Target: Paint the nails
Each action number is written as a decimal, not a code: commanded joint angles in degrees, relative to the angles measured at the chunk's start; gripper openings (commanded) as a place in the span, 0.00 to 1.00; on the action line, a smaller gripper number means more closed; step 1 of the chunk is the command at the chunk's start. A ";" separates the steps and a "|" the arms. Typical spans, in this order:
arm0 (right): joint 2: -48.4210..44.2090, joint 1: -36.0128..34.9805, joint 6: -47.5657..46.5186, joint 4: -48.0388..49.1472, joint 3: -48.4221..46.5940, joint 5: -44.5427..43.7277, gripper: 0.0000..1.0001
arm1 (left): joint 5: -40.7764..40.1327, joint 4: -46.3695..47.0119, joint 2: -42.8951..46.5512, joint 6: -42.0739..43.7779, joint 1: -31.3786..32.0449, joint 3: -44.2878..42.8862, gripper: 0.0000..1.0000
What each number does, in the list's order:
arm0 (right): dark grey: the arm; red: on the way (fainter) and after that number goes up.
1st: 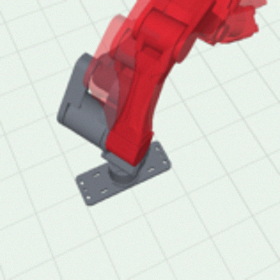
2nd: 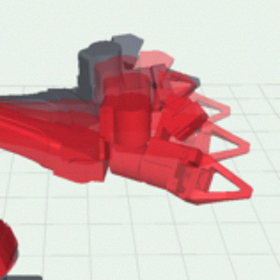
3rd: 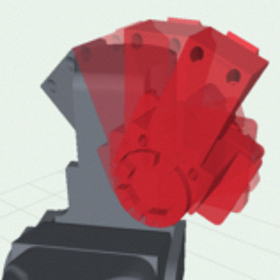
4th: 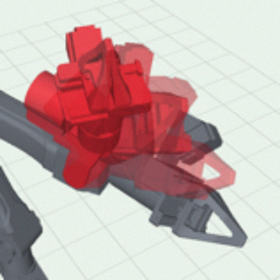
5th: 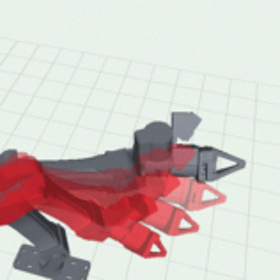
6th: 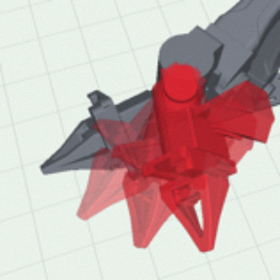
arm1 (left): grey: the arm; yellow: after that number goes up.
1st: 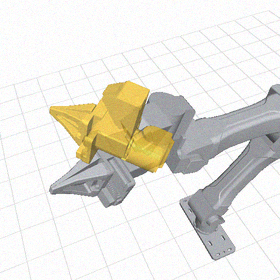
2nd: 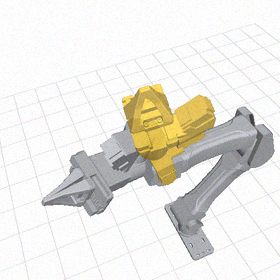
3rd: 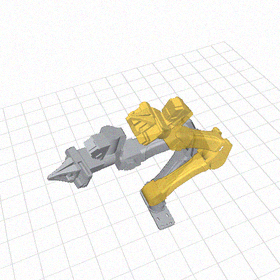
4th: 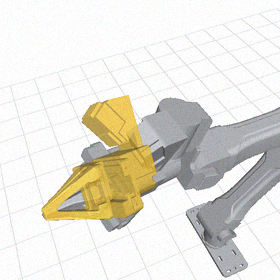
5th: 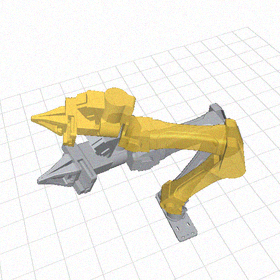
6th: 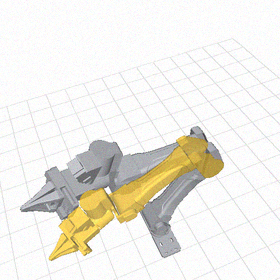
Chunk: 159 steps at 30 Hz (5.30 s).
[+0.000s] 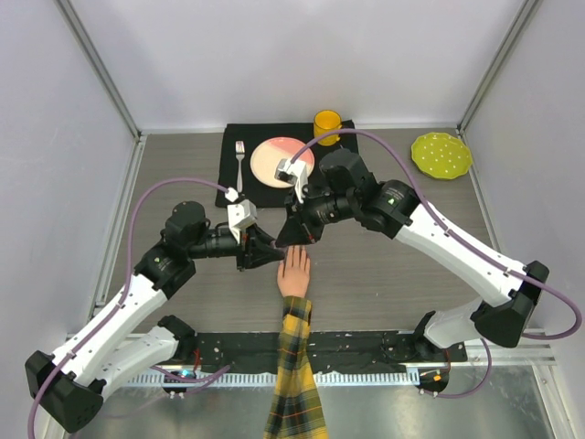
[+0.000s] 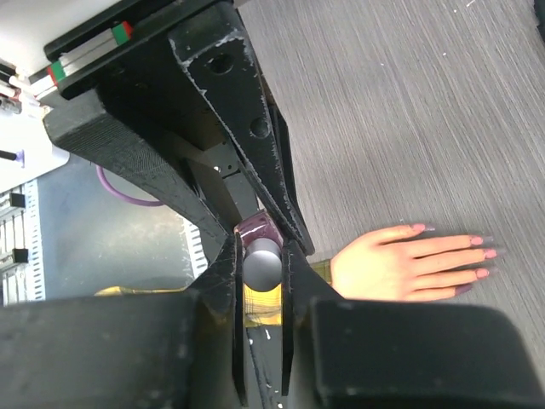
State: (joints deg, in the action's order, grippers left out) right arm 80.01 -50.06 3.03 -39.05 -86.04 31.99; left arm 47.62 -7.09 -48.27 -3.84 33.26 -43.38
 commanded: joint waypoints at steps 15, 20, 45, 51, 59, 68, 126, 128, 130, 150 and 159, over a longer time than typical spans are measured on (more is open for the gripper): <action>8.05 -19.37 38.46 10.49 0.53 -52.90 0.01 | -26.79 3.40 4.59 2.08 -0.12 -0.48 0.00; 7.27 -18.32 35.83 10.31 -1.15 -53.00 0.06 | -25.29 4.37 5.82 1.73 -0.12 0.48 0.00; -9.53 -2.32 3.66 5.66 4.84 -9.58 0.64 | -0.61 5.41 1.52 -1.08 -0.12 -1.27 0.00; -6.53 -2.23 -0.65 3.10 0.61 -6.32 0.50 | 0.90 6.13 0.90 -2.14 -0.12 -1.18 0.00; -3.72 -2.23 -1.36 2.13 -1.50 -5.97 0.42 | 1.87 6.13 0.90 -2.23 -0.12 -1.19 0.00; -2.05 -2.15 -1.88 1.61 -1.94 -4.30 0.18 | -0.85 5.43 1.78 -1.35 -0.12 -1.18 0.00; -4.95 -1.18 -2.67 1.78 0.17 -3.16 0.62 | -1.91 5.51 1.07 -2.14 -0.12 -1.01 0.00; -4.42 -1.18 -2.68 1.69 0.00 -2.98 0.57 | -1.65 5.51 0.90 -2.14 -0.12 -1.10 0.00; -4.07 -1.18 -2.50 1.78 -0.27 -2.98 0.52 | -1.30 5.34 0.55 -2.14 -0.12 -1.27 0.00; -1.43 -1.18 -1.80 1.78 -2.03 -1.75 0.30 | 1.16 5.16 0.63 -2.23 -0.12 -1.45 0.00; 0.41 -1.53 4.43 4.23 1.21 -5.53 0.01 | -11.99 0.79 1.07 1.45 -0.12 -2.24 0.00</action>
State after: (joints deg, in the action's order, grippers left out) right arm 79.33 -50.96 2.63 -38.76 -85.89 27.75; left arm 45.04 -5.19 -47.94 -5.32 33.26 -42.09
